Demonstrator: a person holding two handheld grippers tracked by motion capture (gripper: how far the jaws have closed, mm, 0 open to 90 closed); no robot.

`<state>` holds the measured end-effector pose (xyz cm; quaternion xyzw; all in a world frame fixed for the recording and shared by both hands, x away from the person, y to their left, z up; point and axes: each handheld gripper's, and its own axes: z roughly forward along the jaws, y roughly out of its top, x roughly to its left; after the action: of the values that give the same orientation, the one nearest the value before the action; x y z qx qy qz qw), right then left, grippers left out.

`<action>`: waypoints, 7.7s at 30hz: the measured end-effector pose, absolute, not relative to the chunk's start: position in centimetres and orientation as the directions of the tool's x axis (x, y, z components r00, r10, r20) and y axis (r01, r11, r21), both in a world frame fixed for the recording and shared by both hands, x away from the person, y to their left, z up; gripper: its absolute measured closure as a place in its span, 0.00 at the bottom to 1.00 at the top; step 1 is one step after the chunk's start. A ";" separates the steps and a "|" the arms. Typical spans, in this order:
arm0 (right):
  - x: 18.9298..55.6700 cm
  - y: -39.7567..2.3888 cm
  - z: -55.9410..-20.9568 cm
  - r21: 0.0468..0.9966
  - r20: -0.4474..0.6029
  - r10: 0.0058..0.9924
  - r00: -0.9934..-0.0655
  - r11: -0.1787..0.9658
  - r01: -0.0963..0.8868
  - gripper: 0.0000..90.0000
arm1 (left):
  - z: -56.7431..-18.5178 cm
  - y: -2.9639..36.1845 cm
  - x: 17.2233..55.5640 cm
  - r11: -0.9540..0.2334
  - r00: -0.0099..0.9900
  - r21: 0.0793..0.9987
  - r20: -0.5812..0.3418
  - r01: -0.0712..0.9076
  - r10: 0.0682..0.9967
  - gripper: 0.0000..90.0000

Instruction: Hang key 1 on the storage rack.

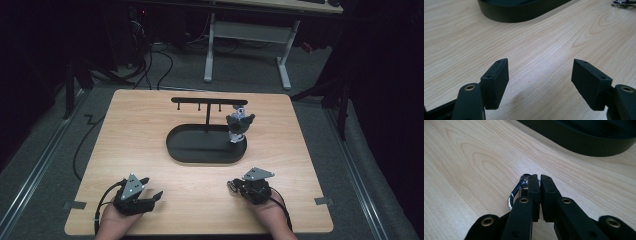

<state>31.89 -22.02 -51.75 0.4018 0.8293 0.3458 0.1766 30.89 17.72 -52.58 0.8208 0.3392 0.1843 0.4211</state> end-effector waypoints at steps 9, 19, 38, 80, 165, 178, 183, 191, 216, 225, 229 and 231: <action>31.4 -21.6 -51.7 0.712 -0.018 0.783 -0.622 0.447 0.542 0.98 | -52.5 17.7 31.0 -0.416 0.705 0.817 0.017 0.399 0.709 0.34; 31.9 -22.6 -51.9 0.715 -0.009 0.810 -0.586 0.415 0.563 0.98 | -52.5 17.7 30.9 -0.413 0.702 0.818 0.016 0.400 0.712 0.34; 32.5 -26.4 -51.6 0.713 -0.040 0.858 -0.512 0.384 0.587 0.95 | -52.4 17.8 30.9 -0.405 0.702 0.821 0.008 0.402 0.712 0.34; 34.1 -24.5 -47.9 0.266 -0.042 0.778 -0.627 0.614 0.743 0.67 | -52.0 16.2 31.8 -0.410 0.744 0.835 0.001 0.368 0.668 0.34; 36.6 -24.5 -48.5 0.244 0.018 0.815 -0.580 0.559 0.793 0.76 | -52.0 16.3 31.8 -0.410 0.749 0.837 0.001 0.362 0.662 0.34; 36.5 -23.7 -48.9 0.219 -0.027 0.785 -0.619 0.609 0.763 0.76 | -52.0 16.3 31.8 -0.411 0.751 0.838 0.001 0.360 0.661 0.34; 36.5 -23.4 -48.9 0.215 -0.022 0.782 -0.623 0.612 0.761 0.72 | -52.0 16.3 31.8 -0.411 0.751 0.838 0.002 0.360 0.661 0.34; 36.4 -23.3 -49.0 0.215 -0.013 0.772 -0.636 0.623 0.752 0.72 | -51.9 16.3 31.8 -0.413 0.753 0.838 0.003 0.358 0.658 0.34; 36.6 -24.2 -48.3 0.269 -0.069 0.784 -0.617 0.610 0.745 0.76 | -52.0 16.3 31.7 -0.414 0.755 0.837 0.002 0.358 0.656 0.35; 36.2 -23.2 -48.5 0.230 -0.141 0.735 -0.663 0.676 0.700 0.75 | -52.0 16.2 31.7 -0.417 0.757 0.837 0.005 0.354 0.654 0.35; 36.6 -23.2 -49.0 0.227 -0.136 0.746 -0.652 0.664 0.712 0.76 | -52.0 16.4 31.7 -0.412 0.755 0.838 0.000 0.358 0.656 0.35; 36.9 -23.2 -49.0 0.229 -0.124 0.746 -0.654 0.663 0.713 0.77 | -52.0 16.4 31.8 -0.413 0.755 0.837 -0.001 0.360 0.656 0.35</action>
<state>36.90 -23.19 -49.03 0.4025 0.9060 0.0799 0.1040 31.77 16.42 -51.99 0.8239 0.3083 0.1661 0.4456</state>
